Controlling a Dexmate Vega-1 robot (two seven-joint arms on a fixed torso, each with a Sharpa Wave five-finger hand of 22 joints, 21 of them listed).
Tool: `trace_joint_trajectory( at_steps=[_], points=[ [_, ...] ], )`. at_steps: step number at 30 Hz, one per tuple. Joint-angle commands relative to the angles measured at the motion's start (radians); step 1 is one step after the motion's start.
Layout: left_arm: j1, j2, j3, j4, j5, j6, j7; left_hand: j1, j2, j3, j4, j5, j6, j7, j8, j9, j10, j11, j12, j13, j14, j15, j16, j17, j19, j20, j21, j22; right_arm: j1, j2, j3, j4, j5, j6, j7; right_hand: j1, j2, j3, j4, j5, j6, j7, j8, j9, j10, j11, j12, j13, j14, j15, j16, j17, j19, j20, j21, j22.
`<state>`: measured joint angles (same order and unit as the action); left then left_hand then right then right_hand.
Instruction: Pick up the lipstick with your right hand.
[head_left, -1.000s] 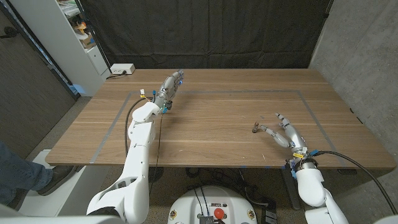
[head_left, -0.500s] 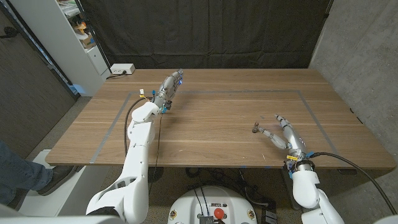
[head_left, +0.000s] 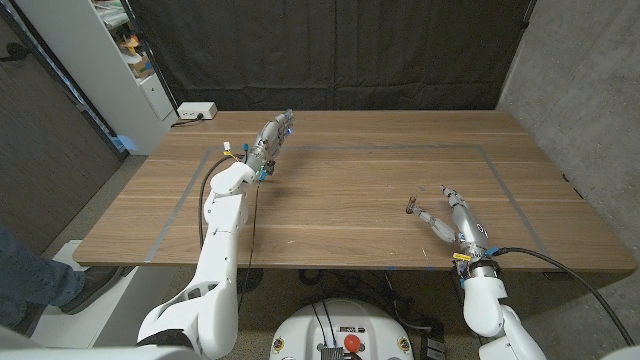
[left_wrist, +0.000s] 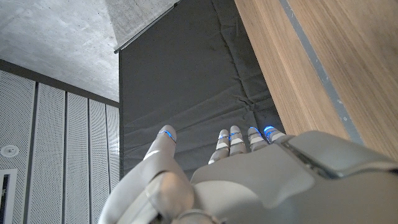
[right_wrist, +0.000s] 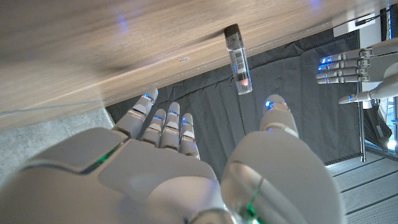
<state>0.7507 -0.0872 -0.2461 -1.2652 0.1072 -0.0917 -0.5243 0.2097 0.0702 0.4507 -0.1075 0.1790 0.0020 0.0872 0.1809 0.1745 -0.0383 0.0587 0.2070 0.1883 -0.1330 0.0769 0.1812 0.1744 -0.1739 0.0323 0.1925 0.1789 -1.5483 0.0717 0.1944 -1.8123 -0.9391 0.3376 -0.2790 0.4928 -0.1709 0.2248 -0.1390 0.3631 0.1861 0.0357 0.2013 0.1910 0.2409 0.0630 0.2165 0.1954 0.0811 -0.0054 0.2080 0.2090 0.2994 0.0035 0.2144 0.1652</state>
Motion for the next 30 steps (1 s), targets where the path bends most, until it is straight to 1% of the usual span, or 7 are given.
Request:
trace_joint_trajectory(
  at_steps=[1, 4, 7, 12, 19, 30],
  points=[
    [-0.019, 0.007, -0.006, 0.030, -0.003, -0.009, -0.007, 0.000, 0.010, 0.002, -0.005, -0.002, 0.003, 0.004, 0.006, 0.004, 0.003, 0.001, 0.004, 0.006, -0.006, -0.007, 0.003, 0.004, -0.016, 0.006, 0.006, 0.003, -0.002, -0.019, -0.046, 0.013, -0.060, -0.056, -0.086, -0.001, 0.000, -0.006, 0.002, 0.010, 0.018, -0.001, 0.010, -0.001, 0.003, -0.004, 0.000, -0.001, 0.014, -0.001, 0.007, 0.003, 0.012, 0.006, -0.004, 0.005],
    [-0.022, 0.010, -0.006, 0.033, 0.000, -0.010, -0.009, 0.000, 0.010, 0.002, -0.005, -0.002, 0.003, 0.004, 0.006, 0.004, 0.002, 0.002, 0.003, 0.006, -0.005, -0.006, 0.003, 0.004, -0.016, 0.007, 0.006, 0.003, 0.001, -0.022, -0.059, 0.020, -0.068, -0.065, -0.108, -0.001, 0.001, -0.011, 0.002, 0.014, 0.030, -0.001, 0.014, 0.000, 0.012, -0.011, 0.002, -0.001, 0.022, -0.003, 0.010, 0.003, 0.018, 0.007, -0.003, 0.005],
    [-0.025, 0.011, -0.009, 0.040, -0.002, -0.011, -0.009, 0.000, 0.010, 0.002, -0.005, -0.002, 0.003, 0.005, 0.006, 0.004, 0.003, -0.002, 0.004, 0.006, -0.005, -0.006, 0.004, 0.004, -0.016, 0.006, 0.006, 0.003, 0.006, -0.024, -0.072, 0.026, -0.071, -0.075, -0.127, 0.001, 0.002, -0.015, 0.002, 0.019, 0.044, -0.002, 0.018, 0.000, 0.026, -0.009, 0.006, -0.001, 0.035, -0.003, 0.014, 0.002, 0.022, 0.010, -0.004, 0.005],
    [-0.028, 0.013, -0.008, 0.045, 0.000, -0.012, -0.012, 0.000, 0.010, 0.001, -0.006, -0.002, 0.003, 0.005, 0.006, 0.003, 0.002, 0.000, 0.003, 0.006, -0.005, -0.006, 0.004, 0.004, -0.016, 0.007, 0.006, 0.003, 0.020, -0.028, -0.093, 0.046, -0.069, -0.079, -0.165, 0.002, 0.003, -0.022, 0.002, 0.026, 0.065, -0.004, 0.024, 0.000, 0.043, -0.010, 0.009, -0.001, 0.049, -0.004, 0.018, 0.002, 0.027, 0.013, -0.005, 0.006],
    [-0.029, 0.013, -0.013, 0.044, -0.001, -0.009, -0.011, 0.000, 0.010, 0.001, -0.006, -0.002, 0.004, 0.004, 0.005, 0.003, 0.002, 0.000, 0.003, 0.006, -0.006, -0.006, 0.004, 0.004, -0.017, 0.007, 0.006, 0.003, 0.037, -0.044, -0.112, 0.072, -0.060, -0.082, -0.191, 0.006, 0.008, -0.027, 0.003, 0.034, 0.083, -0.007, 0.028, 0.000, 0.065, -0.014, 0.014, -0.001, 0.060, -0.006, 0.021, 0.002, 0.038, 0.014, -0.005, 0.006],
    [-0.027, 0.014, -0.018, 0.041, -0.001, -0.006, -0.010, 0.000, 0.011, 0.000, -0.006, -0.002, 0.004, 0.004, 0.006, 0.003, 0.003, 0.001, 0.004, 0.006, -0.006, -0.006, 0.004, 0.004, -0.018, 0.006, 0.006, 0.003, 0.051, -0.064, -0.129, 0.085, -0.045, -0.098, -0.186, 0.013, 0.012, -0.031, 0.002, 0.043, 0.099, -0.006, 0.030, 0.000, 0.075, -0.011, 0.014, -0.001, 0.075, -0.003, 0.024, 0.002, 0.048, 0.015, -0.005, 0.006]
  ],
)
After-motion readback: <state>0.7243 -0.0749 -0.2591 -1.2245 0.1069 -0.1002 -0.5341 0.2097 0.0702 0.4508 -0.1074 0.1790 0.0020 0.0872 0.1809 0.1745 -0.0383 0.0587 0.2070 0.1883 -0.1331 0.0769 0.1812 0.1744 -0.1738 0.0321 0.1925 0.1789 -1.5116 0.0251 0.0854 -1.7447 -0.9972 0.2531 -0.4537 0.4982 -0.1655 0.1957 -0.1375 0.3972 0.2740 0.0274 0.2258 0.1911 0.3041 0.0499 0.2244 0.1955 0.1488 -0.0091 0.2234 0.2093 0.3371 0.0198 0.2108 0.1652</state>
